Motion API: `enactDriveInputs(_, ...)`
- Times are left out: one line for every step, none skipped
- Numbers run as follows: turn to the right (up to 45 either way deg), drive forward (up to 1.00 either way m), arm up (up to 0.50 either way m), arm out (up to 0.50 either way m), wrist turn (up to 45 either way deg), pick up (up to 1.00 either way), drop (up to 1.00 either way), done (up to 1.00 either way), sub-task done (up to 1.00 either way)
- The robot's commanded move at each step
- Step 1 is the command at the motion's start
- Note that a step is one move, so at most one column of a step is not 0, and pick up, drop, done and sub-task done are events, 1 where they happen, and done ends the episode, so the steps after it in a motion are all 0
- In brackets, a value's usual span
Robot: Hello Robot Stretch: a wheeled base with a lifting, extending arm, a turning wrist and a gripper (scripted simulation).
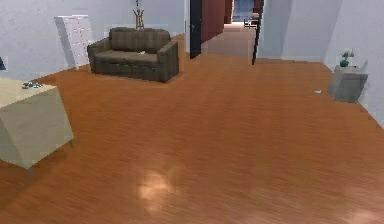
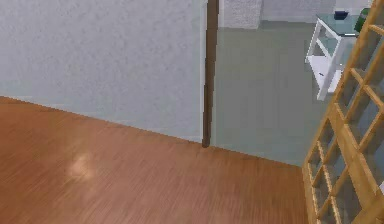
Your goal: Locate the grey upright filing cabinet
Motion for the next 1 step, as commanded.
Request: enactDriveInputs(24.0,0.00,0.00,0.00,0.0,0.00,0.00,0.00,0.00)
